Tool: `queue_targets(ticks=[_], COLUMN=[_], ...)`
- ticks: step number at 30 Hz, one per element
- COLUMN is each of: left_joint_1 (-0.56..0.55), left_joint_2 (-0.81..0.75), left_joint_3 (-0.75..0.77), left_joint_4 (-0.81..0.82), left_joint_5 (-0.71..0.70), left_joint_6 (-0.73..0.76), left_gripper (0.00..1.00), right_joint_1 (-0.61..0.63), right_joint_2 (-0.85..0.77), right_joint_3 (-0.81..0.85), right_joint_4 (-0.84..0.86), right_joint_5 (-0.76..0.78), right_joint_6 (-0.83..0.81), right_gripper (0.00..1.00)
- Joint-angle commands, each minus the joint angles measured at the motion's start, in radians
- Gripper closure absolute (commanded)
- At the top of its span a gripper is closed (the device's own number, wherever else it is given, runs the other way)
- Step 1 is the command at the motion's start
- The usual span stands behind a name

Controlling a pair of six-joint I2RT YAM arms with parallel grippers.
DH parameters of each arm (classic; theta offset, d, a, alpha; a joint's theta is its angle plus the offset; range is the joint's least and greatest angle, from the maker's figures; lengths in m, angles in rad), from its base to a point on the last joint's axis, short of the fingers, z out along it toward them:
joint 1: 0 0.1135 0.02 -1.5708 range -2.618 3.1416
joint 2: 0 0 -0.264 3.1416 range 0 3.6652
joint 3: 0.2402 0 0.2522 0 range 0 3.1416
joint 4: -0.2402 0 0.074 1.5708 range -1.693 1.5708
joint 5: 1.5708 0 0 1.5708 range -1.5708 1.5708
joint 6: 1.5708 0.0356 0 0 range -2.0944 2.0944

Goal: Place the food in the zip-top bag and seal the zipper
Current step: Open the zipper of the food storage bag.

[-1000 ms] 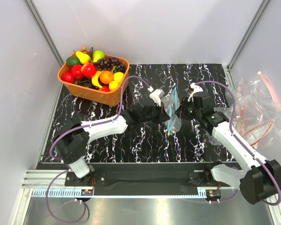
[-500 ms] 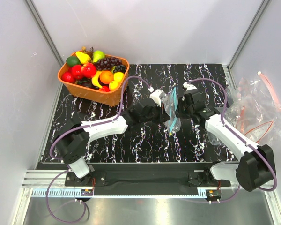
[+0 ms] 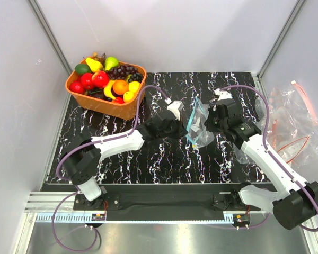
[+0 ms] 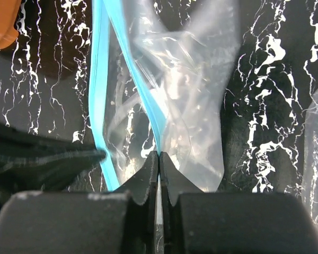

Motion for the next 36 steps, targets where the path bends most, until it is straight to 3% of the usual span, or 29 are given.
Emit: queue_targets(ticks=[1, 6, 7, 11, 15, 27, 36], left_joint_1=[0.03, 0.056, 0.056, 0.053, 0.053, 0.052, 0.052], left_joint_2=[-0.004, -0.038, -0.042, -0.082, -0.122, -0.231, -0.119], left_joint_3=[0.045, 0.036, 0.034, 0.025, 0.04, 0.131, 0.201], left_joint_4=[-0.078, -0.128, -0.125, -0.11, -0.112, -0.184, -0.112], left_joint_5=[-0.098, -0.138, -0.127, -0.022, 0.017, 0.087, 0.172], left_joint_6=[0.032, 0.063, 0.071, 0.086, 0.089, 0.051, -0.095], left_gripper=[1.0, 0.99, 0.95, 0.59, 0.48, 0.39, 0.36], right_joint_1=[0.007, 0.007, 0.007, 0.007, 0.015, 0.037, 0.057], right_joint_2=[-0.027, -0.053, -0.052, -0.004, 0.031, 0.042, 0.01], right_joint_3=[0.035, 0.033, 0.035, 0.059, 0.075, 0.106, 0.086], right_joint_4=[-0.041, -0.043, -0.043, -0.051, -0.052, -0.051, -0.011], right_joint_5=[0.034, 0.011, -0.003, -0.035, -0.04, -0.037, -0.037], right_joint_6=[-0.012, -0.005, -0.003, -0.005, -0.009, -0.026, -0.026], right_gripper=[0.97, 0.98, 0.98, 0.99, 0.99, 0.99, 0.98])
